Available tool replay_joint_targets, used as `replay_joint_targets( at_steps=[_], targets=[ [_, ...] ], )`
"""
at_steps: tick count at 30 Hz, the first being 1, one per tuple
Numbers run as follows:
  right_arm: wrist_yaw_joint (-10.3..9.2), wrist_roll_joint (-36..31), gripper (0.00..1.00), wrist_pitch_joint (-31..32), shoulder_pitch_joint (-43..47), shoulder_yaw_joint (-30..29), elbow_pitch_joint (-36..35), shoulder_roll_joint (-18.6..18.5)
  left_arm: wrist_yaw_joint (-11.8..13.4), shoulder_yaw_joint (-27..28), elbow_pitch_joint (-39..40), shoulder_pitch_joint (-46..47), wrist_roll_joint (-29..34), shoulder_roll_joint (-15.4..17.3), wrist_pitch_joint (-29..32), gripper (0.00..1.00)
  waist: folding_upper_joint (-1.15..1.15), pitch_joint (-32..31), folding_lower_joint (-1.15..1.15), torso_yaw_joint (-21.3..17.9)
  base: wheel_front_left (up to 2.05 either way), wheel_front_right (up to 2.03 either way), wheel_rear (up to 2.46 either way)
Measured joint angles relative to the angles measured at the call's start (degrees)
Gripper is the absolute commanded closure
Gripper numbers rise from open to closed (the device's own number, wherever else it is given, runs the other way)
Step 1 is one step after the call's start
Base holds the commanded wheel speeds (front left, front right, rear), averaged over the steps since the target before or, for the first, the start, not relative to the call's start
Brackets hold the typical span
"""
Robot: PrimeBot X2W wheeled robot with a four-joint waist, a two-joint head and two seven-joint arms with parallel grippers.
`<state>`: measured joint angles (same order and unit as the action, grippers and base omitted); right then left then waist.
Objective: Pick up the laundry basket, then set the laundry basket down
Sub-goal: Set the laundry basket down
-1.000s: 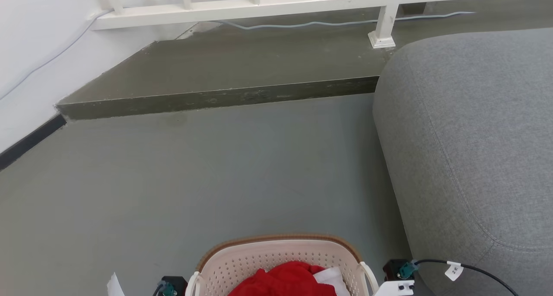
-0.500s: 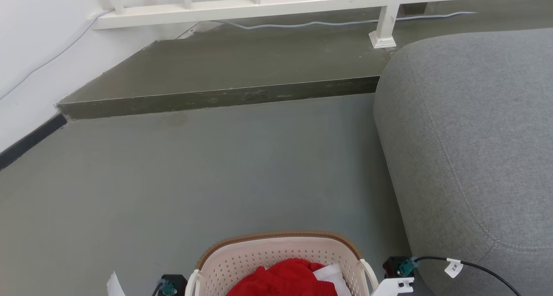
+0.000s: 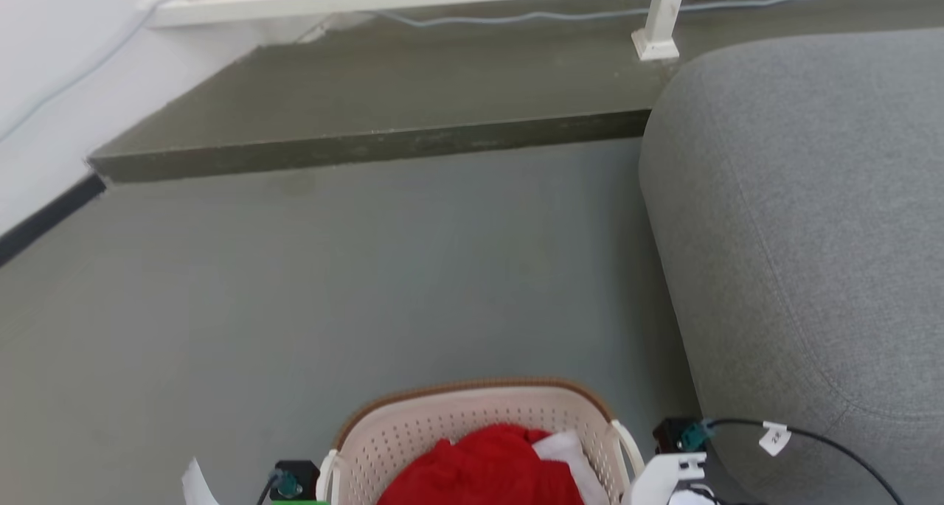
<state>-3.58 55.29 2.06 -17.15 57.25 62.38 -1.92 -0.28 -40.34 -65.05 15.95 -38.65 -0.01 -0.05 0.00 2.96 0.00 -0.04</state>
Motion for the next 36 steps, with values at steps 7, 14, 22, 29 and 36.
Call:
replay_joint_targets(
  at_steps=[7,14,22,29,36],
  targets=[
    [-0.09,0.31,1.0,-0.83,-3.75,0.03,0.02,-0.11,1.14,1.03,0.96,2.83,-0.62,0.08,-0.08,1.0,0.0,3.28,0.0,-0.22,0.0,0.0,0.0],
    [-0.16,-0.16,1.0,-2.63,-10.62,-0.02,0.25,-0.48,2.33,1.83,2.19,8.58,-0.91,0.18,-1.03,1.0,0.0,7.82,0.0,-0.62,0.0,0.0,0.0],
    [-0.58,-0.47,1.0,-3.85,-18.62,-0.77,0.65,-0.66,2.9,2.76,2.68,15.28,-0.9,0.41,-1.79,1.0,0.0,13.54,0.0,-1.16,0.0,0.0,0.0],
    [-1.14,-1.16,1.0,-4.39,-24.54,-0.94,0.6,-0.77,3.54,3.02,3.05,20.26,-0.37,0.77,-2.11,1.0,0.0,18.73,0.01,-1.56,0.0,0.0,0.0],
    [-2.08,-1.48,1.0,-5.05,-29.1,-0.99,-0.18,-1.08,3.83,3.01,3.11,24.76,0.41,1.2,-2.53,1.0,0.0,23.96,0.01,-1.77,0.0,0.0,0.0]
  ],
)
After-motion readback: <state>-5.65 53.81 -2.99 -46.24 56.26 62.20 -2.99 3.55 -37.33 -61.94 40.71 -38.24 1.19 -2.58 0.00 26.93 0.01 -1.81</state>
